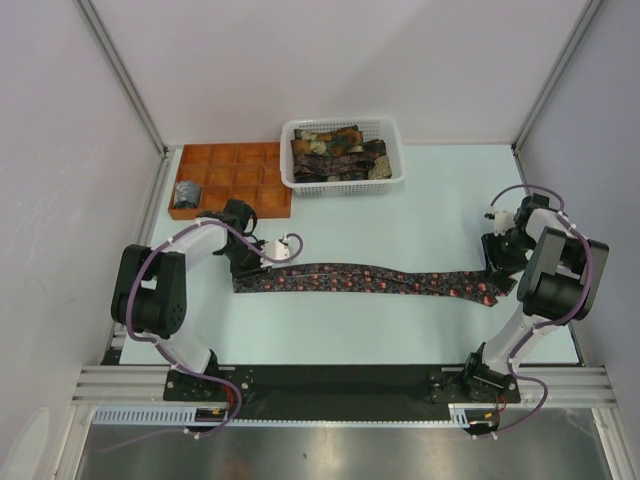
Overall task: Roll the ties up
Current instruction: Flatten out the tie at the center of the board.
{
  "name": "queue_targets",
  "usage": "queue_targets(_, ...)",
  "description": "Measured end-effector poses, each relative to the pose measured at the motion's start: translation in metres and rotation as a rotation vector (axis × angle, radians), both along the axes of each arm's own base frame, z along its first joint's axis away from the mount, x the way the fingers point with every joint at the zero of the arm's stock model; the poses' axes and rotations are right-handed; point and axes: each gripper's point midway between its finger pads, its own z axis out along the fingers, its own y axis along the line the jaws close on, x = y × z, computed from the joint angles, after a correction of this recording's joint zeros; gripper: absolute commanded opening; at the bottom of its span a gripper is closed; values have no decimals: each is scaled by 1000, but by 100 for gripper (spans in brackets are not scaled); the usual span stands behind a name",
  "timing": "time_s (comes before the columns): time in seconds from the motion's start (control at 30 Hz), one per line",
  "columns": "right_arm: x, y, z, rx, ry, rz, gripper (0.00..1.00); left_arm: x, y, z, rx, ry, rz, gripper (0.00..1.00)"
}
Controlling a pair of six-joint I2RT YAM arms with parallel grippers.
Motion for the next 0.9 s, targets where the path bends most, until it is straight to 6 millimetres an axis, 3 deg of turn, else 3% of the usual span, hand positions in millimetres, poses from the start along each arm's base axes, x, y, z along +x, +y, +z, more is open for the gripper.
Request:
queue_targets(0.17,0,-8,-4,-43,19,2,13,-3,11,-2,11,-3,15,23)
queue_targets(0.2,0,-10,-4,-46,22,-2,1,-3,14,0,11,-7,24,23)
queue_targets(0.37,0,-10,-4,-38,27,-10,0,-5,34,12,10,-64,67,22)
queue_targets(0.53,0,-10,-4,-34,26,-14,0,-18,43,6,20,-60,33,21)
queue_targets(0.77,-1,-10,-2,-13,15,-10,0,-44,46,8,10,-70,-87,63)
queue_targets(0.83,-4,-11,1,-10,16,-2,2,-45,43,13,-13,-75,-95,71)
queue_targets(0.9,-5,-11,7,-12,6,3,3,-42,36,21,-48,-77,-90,72)
